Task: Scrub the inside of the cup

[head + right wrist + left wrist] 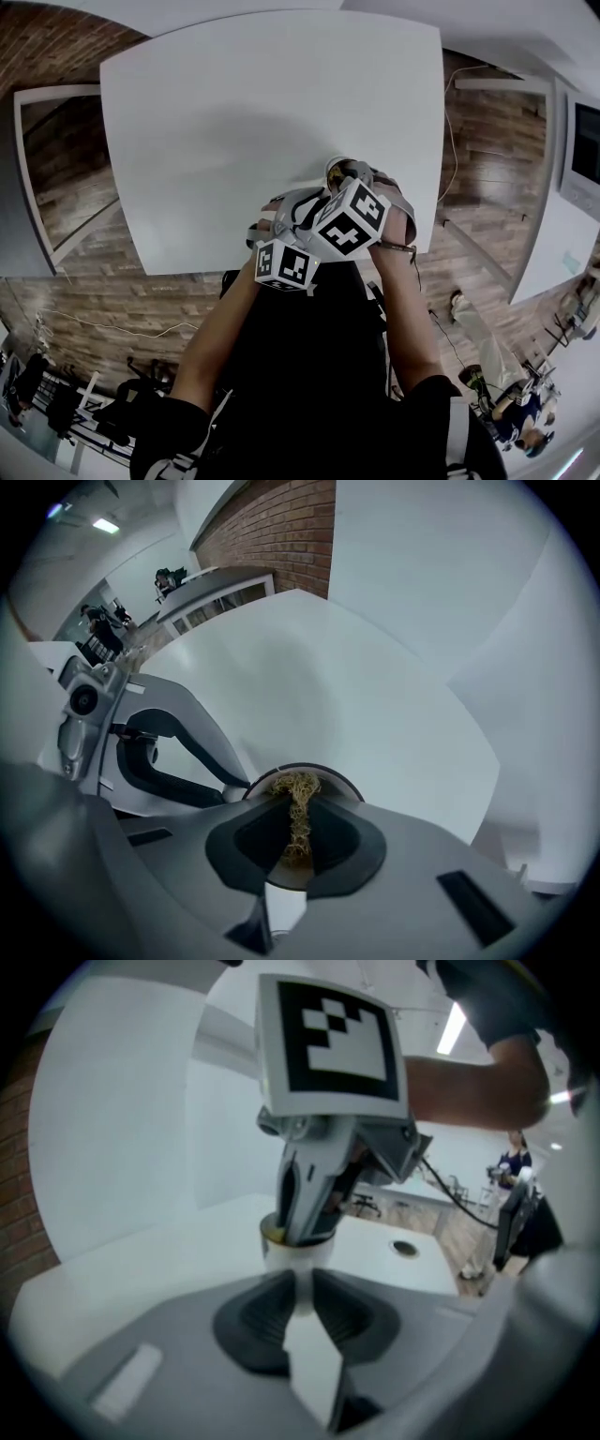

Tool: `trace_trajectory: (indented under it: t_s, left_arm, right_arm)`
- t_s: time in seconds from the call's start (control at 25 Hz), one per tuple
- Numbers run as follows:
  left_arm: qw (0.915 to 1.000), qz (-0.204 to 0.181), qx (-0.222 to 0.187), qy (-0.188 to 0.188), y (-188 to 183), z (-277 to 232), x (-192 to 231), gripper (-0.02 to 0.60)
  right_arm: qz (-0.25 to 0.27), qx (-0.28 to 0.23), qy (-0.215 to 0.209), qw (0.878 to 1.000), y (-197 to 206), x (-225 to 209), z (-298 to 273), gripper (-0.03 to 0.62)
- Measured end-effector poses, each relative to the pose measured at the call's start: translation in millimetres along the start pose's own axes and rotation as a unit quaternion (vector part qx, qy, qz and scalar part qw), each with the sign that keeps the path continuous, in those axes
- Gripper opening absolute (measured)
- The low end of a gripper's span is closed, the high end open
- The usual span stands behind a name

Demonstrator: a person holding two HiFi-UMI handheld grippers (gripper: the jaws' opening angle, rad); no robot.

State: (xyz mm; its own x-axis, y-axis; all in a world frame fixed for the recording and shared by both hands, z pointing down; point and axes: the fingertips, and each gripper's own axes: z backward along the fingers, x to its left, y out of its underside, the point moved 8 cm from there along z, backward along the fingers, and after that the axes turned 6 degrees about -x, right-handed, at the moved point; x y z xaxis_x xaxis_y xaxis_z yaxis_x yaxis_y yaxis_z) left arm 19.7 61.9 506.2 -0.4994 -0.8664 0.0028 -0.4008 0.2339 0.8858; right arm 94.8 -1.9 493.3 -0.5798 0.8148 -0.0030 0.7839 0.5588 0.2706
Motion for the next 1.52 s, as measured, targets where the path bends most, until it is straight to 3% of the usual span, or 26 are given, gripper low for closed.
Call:
trace_trajectory:
  t_s: [0.36,0.48,0.76,1.04,1.32,1.52]
  left_arm:
    - [0.9995,0.027,0.007,-0.014,-1.8,-1.0,0.0,0.060]
    - [0.9995,0.027,0.008,-0.014,-2.2,-0.2,0.3,0.060]
    - [0.9994,0.032,0.011,-0.012,-4.5,-2.9,-1.8,0.061]
    - [0.9994,0.028,0.017,-0.010,-5.1,-2.9,-6.4,0.061]
    - [0.9995,0.029,0.016,-0.003,-5.3,-3.8,-7.0,0.061]
    - [0.9995,0.027,0.017,-0.002,-6.9,-4.5,-7.4,0.061]
  right_arm:
    - [-0.025,-0.058,-0.080,0.995,4.7,-2.2,63.8,0.029]
    - [-0.009,-0.038,-0.089,0.995,2.9,-1.0,66.2,0.029]
    - [0.020,0.045,-0.078,0.996,2.6,-2.2,9.5,0.029]
    - [0.045,0.058,-0.080,0.994,3.9,1.5,32.4,0.029]
    - [0.059,0.068,0.024,0.996,13.3,-3.5,54.5,0.029]
    - [0.065,0.073,0.060,0.993,12.6,-4.1,34.2,0.029]
